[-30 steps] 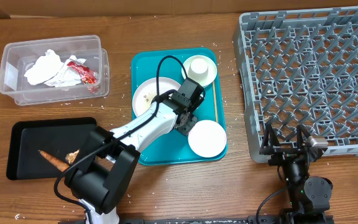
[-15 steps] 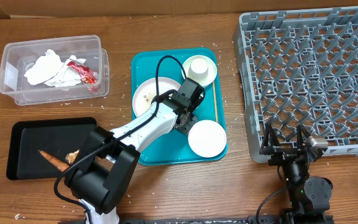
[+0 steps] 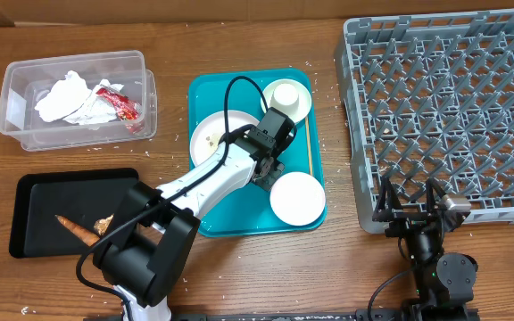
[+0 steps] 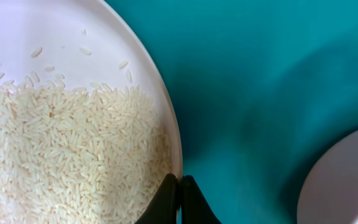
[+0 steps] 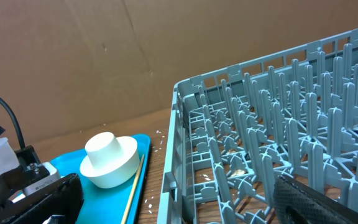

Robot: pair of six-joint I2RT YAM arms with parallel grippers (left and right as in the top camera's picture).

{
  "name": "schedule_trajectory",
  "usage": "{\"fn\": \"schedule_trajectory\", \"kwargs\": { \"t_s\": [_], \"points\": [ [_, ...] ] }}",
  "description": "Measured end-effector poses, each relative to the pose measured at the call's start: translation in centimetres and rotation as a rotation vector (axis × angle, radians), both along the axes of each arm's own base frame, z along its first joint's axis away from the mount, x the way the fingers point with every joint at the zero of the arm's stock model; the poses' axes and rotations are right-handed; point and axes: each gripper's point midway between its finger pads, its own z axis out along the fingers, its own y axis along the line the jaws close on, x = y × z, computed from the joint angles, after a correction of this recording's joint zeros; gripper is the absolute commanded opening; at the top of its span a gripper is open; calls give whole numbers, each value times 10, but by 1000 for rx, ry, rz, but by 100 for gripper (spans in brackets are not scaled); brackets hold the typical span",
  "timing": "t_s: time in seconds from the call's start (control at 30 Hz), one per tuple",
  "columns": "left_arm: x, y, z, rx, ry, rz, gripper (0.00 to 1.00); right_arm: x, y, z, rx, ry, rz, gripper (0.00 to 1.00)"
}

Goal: Sort waste into correct bins and load items into the dishwasher
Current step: 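Grasp the rim of the white plate with the left gripper and lift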

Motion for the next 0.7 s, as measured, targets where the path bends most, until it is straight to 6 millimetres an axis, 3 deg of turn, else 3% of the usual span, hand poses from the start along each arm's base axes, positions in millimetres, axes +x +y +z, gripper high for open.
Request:
{"fn": "schedule_trajectory", "kwargs": {
  "t_s": [0.2,0.27,0.5,0.53,0.6,0.7],
  "points": [
    [2,-1,15,9,15,5,5,0,0,0,0,1,0,100],
    [8,-5,23,-4,-1,11,13,0,0,0,0,1,0,100],
    [9,-6,25,-11,-4,25,13,0,0,0,0,0,0,100],
    [8,-6,25,-10,-3,25,18,0,0,0,0,0,0,100],
    [8,-6,25,-11,-2,30,40,0,0,0,0,0,0,100],
    [8,-6,24,-13,-1,35,44,0,0,0,0,0,0,100]
  ]
}}
